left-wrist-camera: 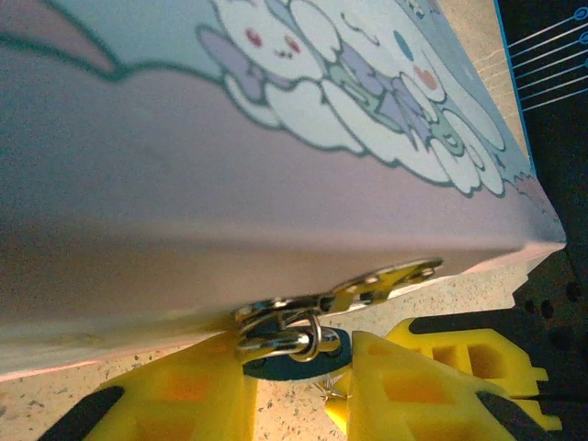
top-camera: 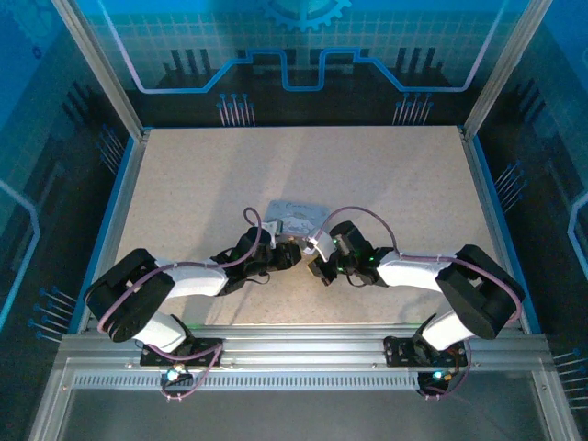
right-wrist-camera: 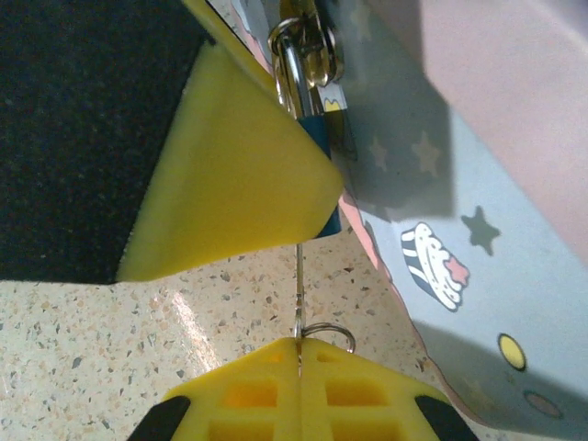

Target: Unlock the padlock with the key

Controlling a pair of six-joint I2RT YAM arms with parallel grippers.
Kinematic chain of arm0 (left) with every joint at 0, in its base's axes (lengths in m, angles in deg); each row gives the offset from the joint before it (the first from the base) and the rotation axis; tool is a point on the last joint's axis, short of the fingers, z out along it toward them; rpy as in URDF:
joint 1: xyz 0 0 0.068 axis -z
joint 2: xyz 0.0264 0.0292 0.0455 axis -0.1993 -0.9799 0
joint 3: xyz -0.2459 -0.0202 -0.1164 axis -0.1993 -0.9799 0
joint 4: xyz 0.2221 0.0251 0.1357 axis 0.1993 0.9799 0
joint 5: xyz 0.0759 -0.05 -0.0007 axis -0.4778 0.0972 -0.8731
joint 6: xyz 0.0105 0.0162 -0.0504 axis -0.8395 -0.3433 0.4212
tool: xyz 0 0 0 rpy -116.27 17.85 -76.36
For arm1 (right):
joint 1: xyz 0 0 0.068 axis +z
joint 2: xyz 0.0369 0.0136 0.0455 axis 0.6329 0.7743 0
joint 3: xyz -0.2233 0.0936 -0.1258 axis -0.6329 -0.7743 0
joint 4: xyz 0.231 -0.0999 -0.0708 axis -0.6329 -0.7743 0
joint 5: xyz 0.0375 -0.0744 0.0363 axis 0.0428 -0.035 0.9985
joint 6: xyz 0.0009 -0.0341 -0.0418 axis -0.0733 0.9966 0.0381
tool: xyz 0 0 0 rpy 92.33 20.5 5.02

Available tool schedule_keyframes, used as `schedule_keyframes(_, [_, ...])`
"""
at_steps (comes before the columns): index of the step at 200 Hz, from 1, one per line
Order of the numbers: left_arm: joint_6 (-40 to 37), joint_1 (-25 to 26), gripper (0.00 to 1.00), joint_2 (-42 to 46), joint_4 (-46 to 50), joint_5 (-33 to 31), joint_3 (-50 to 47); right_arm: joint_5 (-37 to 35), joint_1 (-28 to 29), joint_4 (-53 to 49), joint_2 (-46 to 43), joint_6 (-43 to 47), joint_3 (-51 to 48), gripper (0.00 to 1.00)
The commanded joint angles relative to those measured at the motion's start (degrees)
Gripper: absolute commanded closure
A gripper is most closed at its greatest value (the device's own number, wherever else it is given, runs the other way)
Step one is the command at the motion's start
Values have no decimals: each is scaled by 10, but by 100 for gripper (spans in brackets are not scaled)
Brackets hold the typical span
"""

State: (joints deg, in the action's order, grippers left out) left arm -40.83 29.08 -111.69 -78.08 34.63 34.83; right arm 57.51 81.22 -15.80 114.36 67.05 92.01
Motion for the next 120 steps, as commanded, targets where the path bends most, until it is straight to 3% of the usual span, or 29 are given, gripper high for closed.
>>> schedule_keyframes(1, [-2,3,73,19,-11,4,1,-1,-3,7,5,12,16,93])
schedule_keyframes(120, [-1,2,73,16,-3,9,7,-3,-9,32,7,22,22,93])
